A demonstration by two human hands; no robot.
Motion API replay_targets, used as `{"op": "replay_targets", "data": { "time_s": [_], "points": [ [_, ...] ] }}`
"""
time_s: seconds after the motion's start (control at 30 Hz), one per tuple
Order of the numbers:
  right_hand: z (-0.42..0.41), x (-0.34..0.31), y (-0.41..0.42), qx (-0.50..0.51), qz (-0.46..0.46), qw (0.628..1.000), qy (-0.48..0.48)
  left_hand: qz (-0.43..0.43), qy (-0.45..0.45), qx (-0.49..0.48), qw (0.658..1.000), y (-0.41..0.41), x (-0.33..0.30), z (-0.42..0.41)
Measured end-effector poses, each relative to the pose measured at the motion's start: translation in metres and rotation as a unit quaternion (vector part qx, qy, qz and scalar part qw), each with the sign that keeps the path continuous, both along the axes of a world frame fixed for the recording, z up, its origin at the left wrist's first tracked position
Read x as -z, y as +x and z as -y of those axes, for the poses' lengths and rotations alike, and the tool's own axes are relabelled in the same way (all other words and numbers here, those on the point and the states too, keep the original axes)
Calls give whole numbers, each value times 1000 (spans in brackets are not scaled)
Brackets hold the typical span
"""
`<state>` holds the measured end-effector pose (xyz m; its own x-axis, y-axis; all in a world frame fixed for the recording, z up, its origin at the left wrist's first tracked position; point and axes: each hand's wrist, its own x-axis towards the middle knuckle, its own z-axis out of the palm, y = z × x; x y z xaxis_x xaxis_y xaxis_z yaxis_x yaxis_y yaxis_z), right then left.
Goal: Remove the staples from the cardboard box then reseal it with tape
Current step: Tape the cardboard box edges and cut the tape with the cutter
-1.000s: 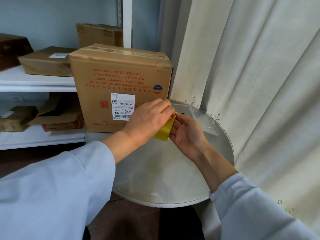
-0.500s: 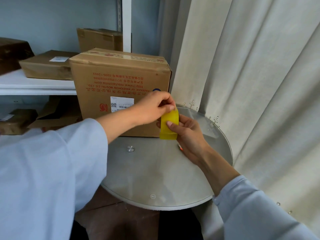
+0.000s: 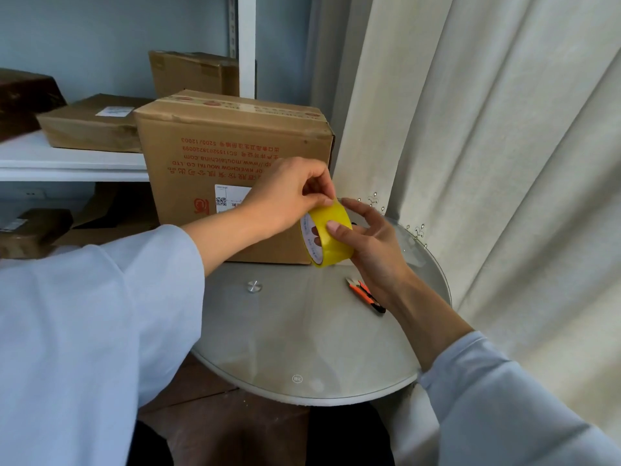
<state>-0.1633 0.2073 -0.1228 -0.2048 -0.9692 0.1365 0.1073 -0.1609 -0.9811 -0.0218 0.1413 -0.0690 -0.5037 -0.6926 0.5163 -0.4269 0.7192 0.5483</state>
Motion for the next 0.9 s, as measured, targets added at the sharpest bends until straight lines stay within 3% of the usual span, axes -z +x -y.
{"op": "replay_targets", "data": {
  "time_s": [0.27, 0.4, 0.53, 0.73, 0.9],
  "points": [
    [-3, -7, -2, 37, -28, 997, -53, -1, -99, -12, 995, -2, 2, -11],
    [-5, -10, 0, 46, -39, 997, -41, 11, -58, -1, 998, -3, -7, -15],
    [5, -8, 1, 108, -79, 991, 30, 84, -28, -16, 996, -8, -21, -14],
    [3, -12, 8, 40, -121, 992, 23, 170, 36, -4, 985, 0, -40, 6],
    [48, -39, 3, 174, -199, 964, -11, 160, 45, -18, 986, 8, -61, 22]
  ]
}}
